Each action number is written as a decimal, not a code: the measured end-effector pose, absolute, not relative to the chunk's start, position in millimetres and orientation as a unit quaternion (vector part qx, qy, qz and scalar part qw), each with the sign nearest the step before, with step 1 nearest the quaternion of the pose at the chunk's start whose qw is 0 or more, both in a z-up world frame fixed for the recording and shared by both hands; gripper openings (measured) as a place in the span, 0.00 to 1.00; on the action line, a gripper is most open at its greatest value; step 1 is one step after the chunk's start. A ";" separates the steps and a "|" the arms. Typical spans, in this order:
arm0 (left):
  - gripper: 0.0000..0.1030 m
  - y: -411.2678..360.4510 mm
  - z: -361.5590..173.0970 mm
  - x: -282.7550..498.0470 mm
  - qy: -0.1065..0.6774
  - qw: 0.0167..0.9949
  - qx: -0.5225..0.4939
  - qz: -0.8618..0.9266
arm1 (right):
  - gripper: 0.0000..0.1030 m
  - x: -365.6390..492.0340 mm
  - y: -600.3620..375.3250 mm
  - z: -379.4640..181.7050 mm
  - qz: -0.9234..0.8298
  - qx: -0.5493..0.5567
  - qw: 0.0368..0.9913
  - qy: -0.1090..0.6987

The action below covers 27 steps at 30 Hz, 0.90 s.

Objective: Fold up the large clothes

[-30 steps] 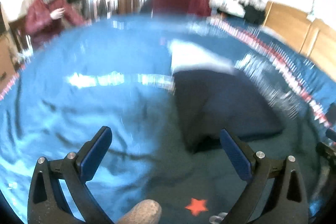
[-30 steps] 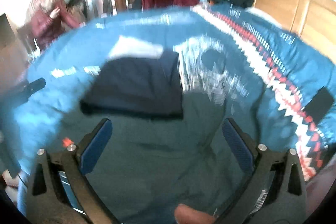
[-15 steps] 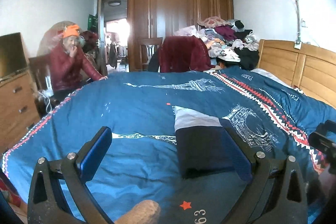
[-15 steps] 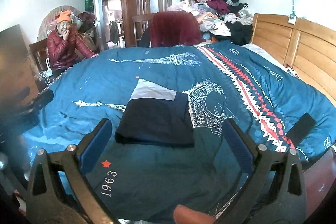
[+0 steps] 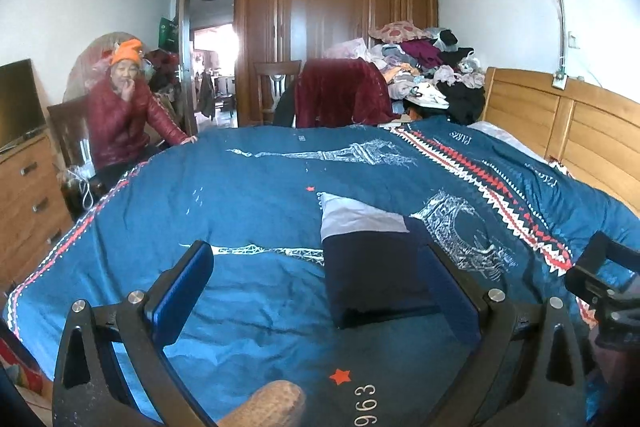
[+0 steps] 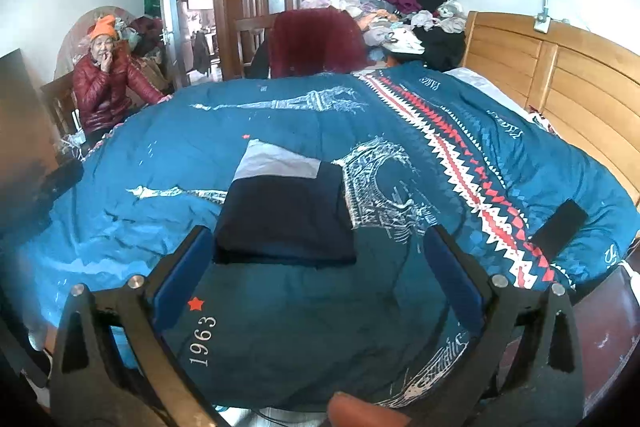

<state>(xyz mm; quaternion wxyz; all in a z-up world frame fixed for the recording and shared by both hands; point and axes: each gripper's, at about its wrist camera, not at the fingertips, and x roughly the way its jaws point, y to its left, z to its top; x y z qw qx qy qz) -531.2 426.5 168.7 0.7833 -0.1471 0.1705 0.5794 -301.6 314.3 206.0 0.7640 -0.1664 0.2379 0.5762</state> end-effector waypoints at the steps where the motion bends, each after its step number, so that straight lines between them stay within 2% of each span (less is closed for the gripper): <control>1: 1.00 426.4 170.4 -531.2 0.168 0.783 -0.146 0.581 | 1.00 -300.7 313.7 207.7 0.576 -0.164 0.766 0.236; 27: 1.00 444.1 148.8 -522.1 0.207 0.771 -0.160 0.580 | 1.00 -293.0 324.6 182.4 0.574 -0.194 0.751 0.260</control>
